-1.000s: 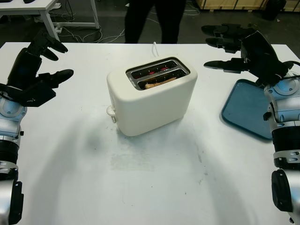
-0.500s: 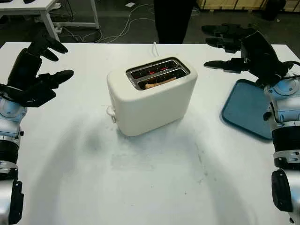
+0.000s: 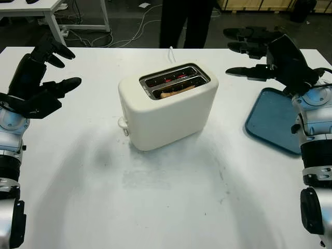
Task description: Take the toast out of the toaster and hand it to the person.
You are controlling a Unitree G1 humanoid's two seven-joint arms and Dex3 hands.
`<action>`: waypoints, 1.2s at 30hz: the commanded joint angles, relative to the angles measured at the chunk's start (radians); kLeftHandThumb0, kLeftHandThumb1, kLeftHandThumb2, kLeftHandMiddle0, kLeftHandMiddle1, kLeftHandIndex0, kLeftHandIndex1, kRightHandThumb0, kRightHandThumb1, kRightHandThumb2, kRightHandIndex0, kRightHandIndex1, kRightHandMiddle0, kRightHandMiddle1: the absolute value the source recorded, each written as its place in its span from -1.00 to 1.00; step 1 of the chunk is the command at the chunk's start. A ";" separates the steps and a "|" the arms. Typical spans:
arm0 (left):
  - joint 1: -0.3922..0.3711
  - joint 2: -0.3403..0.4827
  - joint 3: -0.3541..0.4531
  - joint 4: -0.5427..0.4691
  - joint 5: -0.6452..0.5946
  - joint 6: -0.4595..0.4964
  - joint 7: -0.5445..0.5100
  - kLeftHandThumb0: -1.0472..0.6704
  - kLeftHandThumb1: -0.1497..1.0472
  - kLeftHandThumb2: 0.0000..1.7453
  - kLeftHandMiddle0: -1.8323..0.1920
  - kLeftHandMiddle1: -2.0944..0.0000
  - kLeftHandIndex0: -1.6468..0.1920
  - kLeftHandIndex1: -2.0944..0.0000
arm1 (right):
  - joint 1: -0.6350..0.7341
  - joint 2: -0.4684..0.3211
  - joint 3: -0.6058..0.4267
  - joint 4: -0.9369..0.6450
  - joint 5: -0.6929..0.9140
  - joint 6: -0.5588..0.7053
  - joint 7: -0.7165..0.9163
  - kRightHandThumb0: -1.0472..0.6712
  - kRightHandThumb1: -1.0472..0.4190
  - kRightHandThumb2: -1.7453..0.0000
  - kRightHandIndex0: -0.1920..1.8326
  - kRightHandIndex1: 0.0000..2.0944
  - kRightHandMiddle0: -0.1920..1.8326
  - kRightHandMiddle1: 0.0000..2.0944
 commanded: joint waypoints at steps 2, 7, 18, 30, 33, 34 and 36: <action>0.002 0.015 0.010 0.000 -0.006 0.000 0.005 -1.00 0.79 -0.48 0.81 -0.67 0.79 -0.54 | -0.004 0.011 0.012 0.002 -0.014 -0.031 -0.023 -0.10 -0.60 1.00 -0.22 -0.97 -0.25 -0.98; 0.006 0.007 0.005 -0.021 0.006 0.009 0.018 -1.00 0.79 -0.47 0.81 -0.67 0.79 -0.57 | -0.006 0.006 0.004 0.028 0.003 -0.043 -0.017 -0.13 -0.58 1.00 -0.21 -0.97 -0.24 -0.98; 0.001 0.005 0.004 -0.010 0.003 -0.001 0.016 -1.00 0.79 -0.47 0.81 -0.67 0.79 -0.55 | -0.008 0.005 0.000 0.034 0.019 -0.034 0.004 -0.03 -0.62 1.00 -0.26 -0.99 -0.27 -1.00; 0.001 0.002 0.003 -0.007 0.000 -0.007 0.013 -1.00 0.79 -0.47 0.81 -0.67 0.79 -0.54 | -0.005 0.000 -0.001 0.028 0.015 -0.028 0.006 -0.04 -0.63 1.00 -0.26 -1.00 -0.27 -1.00; 0.003 0.004 0.002 -0.012 0.005 -0.006 0.016 -1.00 0.79 -0.47 0.81 -0.67 0.79 -0.55 | -0.005 0.001 -0.001 0.027 0.015 -0.028 0.004 -0.02 -0.63 1.00 -0.27 -1.00 -0.28 -1.00; 0.003 0.005 0.002 -0.011 0.007 -0.005 0.016 -1.00 0.79 -0.46 0.81 -0.67 0.79 -0.55 | -0.005 0.001 0.000 0.027 0.011 -0.032 0.001 -0.02 -0.63 1.00 -0.27 -0.99 -0.28 -1.00; 0.001 0.003 0.003 -0.003 0.000 -0.011 0.012 -1.00 0.79 -0.47 0.81 -0.67 0.79 -0.54 | -0.004 -0.001 0.002 0.016 0.006 -0.019 -0.001 -0.02 -0.63 1.00 -0.26 -0.99 -0.28 -1.00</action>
